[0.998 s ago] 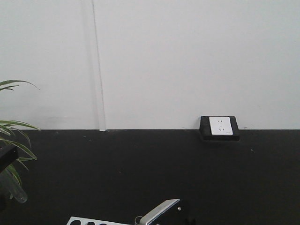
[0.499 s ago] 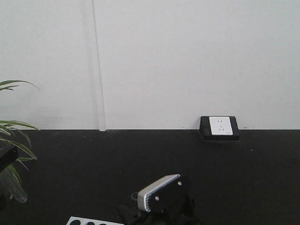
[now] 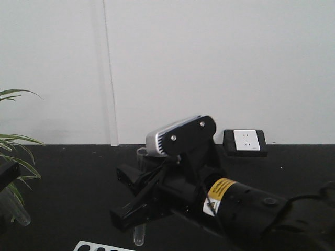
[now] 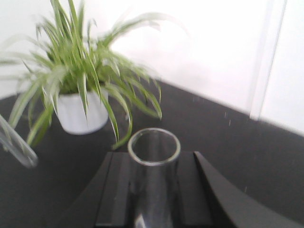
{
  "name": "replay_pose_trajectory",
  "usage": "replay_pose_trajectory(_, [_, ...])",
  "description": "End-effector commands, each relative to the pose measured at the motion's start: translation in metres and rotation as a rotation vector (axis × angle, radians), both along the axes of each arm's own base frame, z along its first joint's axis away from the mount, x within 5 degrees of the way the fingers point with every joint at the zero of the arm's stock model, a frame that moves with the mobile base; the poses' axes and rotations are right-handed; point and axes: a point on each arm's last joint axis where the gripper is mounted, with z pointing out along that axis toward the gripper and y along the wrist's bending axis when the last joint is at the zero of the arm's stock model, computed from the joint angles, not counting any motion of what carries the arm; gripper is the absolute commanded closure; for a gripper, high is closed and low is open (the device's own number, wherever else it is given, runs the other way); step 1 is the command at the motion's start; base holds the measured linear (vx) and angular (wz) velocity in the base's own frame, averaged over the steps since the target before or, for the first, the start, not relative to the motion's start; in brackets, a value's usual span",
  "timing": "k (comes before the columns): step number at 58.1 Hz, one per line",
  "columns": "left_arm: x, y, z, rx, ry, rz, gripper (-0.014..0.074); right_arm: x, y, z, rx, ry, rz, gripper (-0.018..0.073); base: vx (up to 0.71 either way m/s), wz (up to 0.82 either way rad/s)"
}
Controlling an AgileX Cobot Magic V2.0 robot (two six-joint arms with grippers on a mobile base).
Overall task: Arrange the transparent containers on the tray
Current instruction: 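Close the right gripper and lift the test tube out of the rack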
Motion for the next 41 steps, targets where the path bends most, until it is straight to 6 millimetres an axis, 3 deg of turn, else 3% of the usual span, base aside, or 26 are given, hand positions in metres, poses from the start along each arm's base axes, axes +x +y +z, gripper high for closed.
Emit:
replay_pose_trajectory(1, [-0.003,-0.001,0.021,-0.051,-0.112,-0.02,0.0482,-0.016,-0.021,0.048,0.08,-0.152,-0.006,0.0503,0.0,0.0])
replay_pose_trajectory(20, [-0.015,0.004,0.023,0.03,-0.125,-0.004,0.0482,-0.06,-0.121,0.092,0.034,-0.137,-0.19,0.0503,0.0,0.0])
replay_pose_trajectory(32, [-0.041,0.016,0.031,-0.006,-0.144,0.021,0.0482,-0.105,-0.156,0.067,0.055,-0.155,-0.214,0.0503,0.0,0.0])
replay_pose_trajectory(41, [-0.055,0.023,0.031,-0.025,-0.122,0.041,0.0482,-0.119,-0.165,0.057,0.059,-0.165,-0.215,0.0503,0.0,0.0])
